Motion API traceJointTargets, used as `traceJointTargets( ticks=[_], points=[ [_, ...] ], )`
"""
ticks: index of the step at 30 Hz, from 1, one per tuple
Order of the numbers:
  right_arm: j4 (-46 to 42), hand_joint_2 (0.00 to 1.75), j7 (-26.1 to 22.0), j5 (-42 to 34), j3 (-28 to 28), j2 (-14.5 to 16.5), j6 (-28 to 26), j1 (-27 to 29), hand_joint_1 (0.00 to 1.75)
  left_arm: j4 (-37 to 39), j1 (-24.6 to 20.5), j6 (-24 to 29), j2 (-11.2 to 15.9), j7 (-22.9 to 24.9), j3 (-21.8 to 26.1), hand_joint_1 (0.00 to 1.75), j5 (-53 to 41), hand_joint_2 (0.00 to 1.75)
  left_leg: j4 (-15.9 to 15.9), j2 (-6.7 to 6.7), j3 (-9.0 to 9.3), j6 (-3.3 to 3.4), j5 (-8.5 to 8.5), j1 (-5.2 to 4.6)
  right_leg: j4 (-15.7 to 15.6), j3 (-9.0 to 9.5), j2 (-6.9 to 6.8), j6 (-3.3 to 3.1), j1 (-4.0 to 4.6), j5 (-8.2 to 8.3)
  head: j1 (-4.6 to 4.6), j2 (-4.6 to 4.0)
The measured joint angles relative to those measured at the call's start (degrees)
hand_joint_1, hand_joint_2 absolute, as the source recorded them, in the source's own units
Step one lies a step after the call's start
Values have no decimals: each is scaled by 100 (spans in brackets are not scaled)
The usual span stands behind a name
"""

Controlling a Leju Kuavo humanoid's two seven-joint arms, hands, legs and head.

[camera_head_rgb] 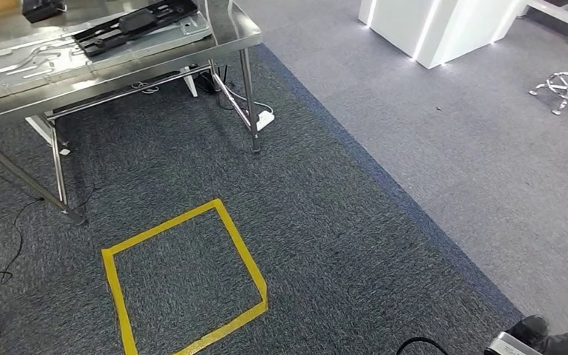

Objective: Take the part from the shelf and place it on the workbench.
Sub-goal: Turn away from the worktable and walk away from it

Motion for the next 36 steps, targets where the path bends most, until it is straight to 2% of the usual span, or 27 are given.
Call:
traceJointTargets(
  ticks=[1,3,5,6,8,10,12,13,14,15,16,18,19,20,21,23,25,27,28,29,30,31,32,33,34,36],
  points=[
    [8,0,0,-25,0,1,1,19,0,0,5,-1,0,2,14,0,-3,0,-268,-29,112,21,205,-1,15,-1,79,1,5,-1,0,0],
    [44,0,0,-79,0,3,1,42,0,0,8,-3,4,9,47,0,-4,0,-1022,-248,428,81,584,2,53,-17,219,13,16,-7,1,0],
    [111,0,3,-102,-1,8,2,56,0,0,4,-4,10,16,81,0,-4,0,-1421,-441,582,118,693,-6,81,-61,339,60,7,-1,2,0],
    [152,0,5,-108,-1,10,2,62,0,0,1,-4,13,19,92,0,-5,0,-1459,-449,593,128,679,-20,85,-82,397,98,-5,9,2,0],
    [225,0,8,-138,-5,13,2,87,0,0,-5,-1,12,22,99,0,-11,0,-1516,-327,620,176,715,-25,83,-110,470,171,-34,32,1,0],
    [328,0,9,-174,-16,13,1,135,0,0,-9,2,9,23,103,0,-19,0,-1603,-192,653,247,775,3,284,-212,277,219,-19,-104,15,0],
    [528,0,34,-220,-23,13,0,161,0,0,1,4,7,22,111,0,-25,0,-1638,-47,658,282,800,8,904,-506,-26,252,-19,-450,33,0],
    [662,0,84,-270,-26,13,1,165,0,0,11,6,5,19,118,0,-25,0,-1634,37,655,285,796,5,1253,-674,-107,270,-34,-598,34,0],
    [838,0,168,-347,-39,11,4,159,0,0,21,9,5,13,126,0,-21,0,-1630,123,655,282,788,4,1482,-781,-156,287,-51,-655,34,0],
    [1053,0,279,-467,-69,8,20,145,0,0,24,13,4,4,134,0,-13,0,-1627,206,660,275,778,5,1501,-782,-194,302,-71,-601,34,0],
    [1334,0,395,-652,-123,-3,57,114,0,0,20,18,1,-7,141,0,-4,0,-1623,280,669,261,765,7,1298,-667,-244,313,-89,-453,34,0],
    [2030,0,483,-1111,-312,-51,199,-18,0,0,5,24,-7,-20,163,0,9,0,-1608,401,702,210,728,2,546,-255,-481,308,-93,-133,35,0],
    [2441,0,427,-1359,-456,-80,305,-124,0,0,2,25,-10,-22,180,0,10,0,-1596,453,717,175,704,-9,247,-102,-588,285,-76,-45,33,0],
    [2880,0,330,-1589,-642,-111,428,-255,0,0,-1,25,-11,-21,197,0,9,0,-1589,502,733,141,685,-21,81,-25,-654,257,-51,-20,30,0],
    [3377,0,230,-1819,-891,-150,563,-404,0,0,-4,24,-17,-17,213,0,7,0,-1587,551,748,108,673,-29,38,-21,-654,225,-21,-38,28,0],
    [4432,0,115,-2197,-1510,-252,785,-691,0,0,-21,23,-37,-3,228,0,0,0,-1581,593,777,48,641,-11,18,-28,-533,161,-13,-18,27,0],
    [5511,0,73,-2357,-2167,-390,849,-948,0,0,-26,25,-62,11,239,0,1,0,-1358,378,700,2,452,19,-11,-18,-435,90,-35,3,28,0],
    [6589,0,58,-2314,-2729,-524,742,-1185,0,0,-5,26,-79,45,259,0,6,0,-691,98,403,-6,69,29,-20,-25,-318,35,-33,17,27,0],
    [7112,0,73,-2268,-2959,-585,654,-1287,0,0,10,26,-87,68,270,0,9,0,-291,40,213,1,-99,28,-17,-32,-246,17,-19,19,26,0],
    [7581,0,90,-2224,-3155,-637,566,-1360,0,0,22,26,-96,91,280,0,12,0,1,18,66,12,-173,27,-12,-34,-165,9,-4,19,26,0],
    [7983,0,104,-2191,-3315,-678,494,-1410,0,0,31,26,-105,108,288,0,15,0,89,9,4,31,-124,24,-4,-32,-80,4,10,17,26,0],
    [8330,0,128,-2153,-3450,-716,429,-1451,0,0,34,26,-111,118,296,0,19,0,-38,-5,39,58,33,18,5,-27,10,2,21,16,25,0],
    [8607,0,165,-2104,-3547,-743,364,-1491,0,0,32,26,-114,122,305,0,27,0,-356,-50,162,96,263,8,15,-22,99,1,28,14,25,0],
    [8864,0,243,-2028,-3622,-767,288,-1535,0,0,30,26,-115,124,321,0,37,0,-751,-175,316,144,480,-5,25,-23,186,2,27,14,26,0],
    [9089,0,383,-1920,-3677,-790,214,-1590,0,0,29,27,-115,125,340,0,45,0,-1103,-306,451,184,627,-10,41,-31,265,12,31,12,27,0],
    [9465,0,878,-1546,-3772,-817,104,-1657,0,0,10,33,-115,138,373,0,54,0,-1447,-480,575,227,711,-31,52,-67,395,70,8,20,26,0]
  ],
)
